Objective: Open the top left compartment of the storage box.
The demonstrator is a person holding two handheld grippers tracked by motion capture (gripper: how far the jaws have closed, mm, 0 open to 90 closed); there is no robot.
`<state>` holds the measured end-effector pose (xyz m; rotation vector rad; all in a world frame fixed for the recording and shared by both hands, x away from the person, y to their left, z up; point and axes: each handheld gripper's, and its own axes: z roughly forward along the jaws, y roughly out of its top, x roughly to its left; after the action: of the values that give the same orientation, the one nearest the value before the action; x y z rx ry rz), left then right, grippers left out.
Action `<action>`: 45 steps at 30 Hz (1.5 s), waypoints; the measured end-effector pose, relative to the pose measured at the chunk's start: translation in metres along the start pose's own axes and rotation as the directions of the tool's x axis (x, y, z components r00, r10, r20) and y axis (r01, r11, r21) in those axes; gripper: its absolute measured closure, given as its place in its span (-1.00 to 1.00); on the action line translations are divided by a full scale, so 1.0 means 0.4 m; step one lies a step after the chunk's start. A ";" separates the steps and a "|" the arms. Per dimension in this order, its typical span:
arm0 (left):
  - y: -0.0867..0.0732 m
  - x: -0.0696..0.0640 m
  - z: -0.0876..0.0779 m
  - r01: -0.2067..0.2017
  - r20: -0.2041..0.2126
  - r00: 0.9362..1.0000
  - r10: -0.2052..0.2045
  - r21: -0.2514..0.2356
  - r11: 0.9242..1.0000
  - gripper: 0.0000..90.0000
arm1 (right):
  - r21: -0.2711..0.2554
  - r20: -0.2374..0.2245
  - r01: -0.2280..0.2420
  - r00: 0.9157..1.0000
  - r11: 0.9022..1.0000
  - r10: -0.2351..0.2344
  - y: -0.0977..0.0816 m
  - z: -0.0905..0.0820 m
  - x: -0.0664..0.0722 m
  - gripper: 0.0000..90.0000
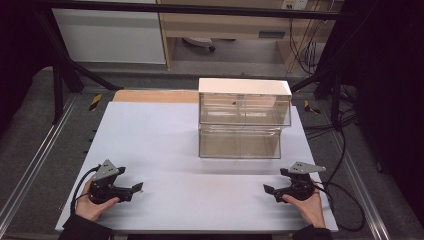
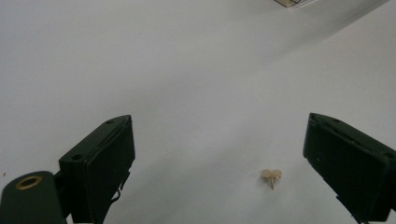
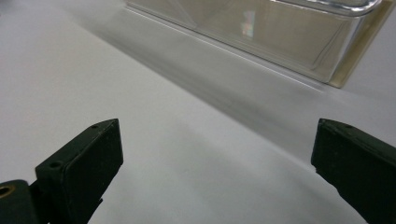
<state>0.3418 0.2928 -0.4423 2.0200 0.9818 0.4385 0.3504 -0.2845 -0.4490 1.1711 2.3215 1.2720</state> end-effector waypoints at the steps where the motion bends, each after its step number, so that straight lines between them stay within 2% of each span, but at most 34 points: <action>1: 0.000 0.000 0.000 0.000 0.000 1.000 0.000 0.002 1.000 -0.80 | 0.000 -0.002 -0.001 1.000 1.000 0.001 0.000 0.000 0.001 -0.94; 12: -0.006 0.003 -0.002 0.006 -0.001 1.000 -0.006 0.010 1.000 -0.80 | -0.019 -0.002 -0.011 1.000 1.000 0.011 0.005 -0.009 0.009 -0.97; 25: -0.003 0.004 -0.003 0.016 -0.010 1.000 -0.016 0.005 1.000 -0.80 | -0.071 -0.007 0.030 1.000 0.997 -0.030 0.044 -0.033 0.033 -0.99; 34: -0.002 0.002 -0.003 0.021 -0.015 1.000 -0.021 0.000 1.000 -0.80 | -0.064 0.007 0.054 0.999 0.997 -0.054 0.068 -0.038 0.052 -0.96; 45: -0.003 0.003 -0.002 0.021 -0.016 1.000 -0.021 0.006 1.000 -0.80 | -0.120 0.022 0.092 0.996 0.989 -0.090 0.106 -0.048 0.070 -0.59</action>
<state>0.3413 0.2947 -0.4428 2.0130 1.0144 0.4416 0.3442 -0.2626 -0.3997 1.0213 2.2249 1.3442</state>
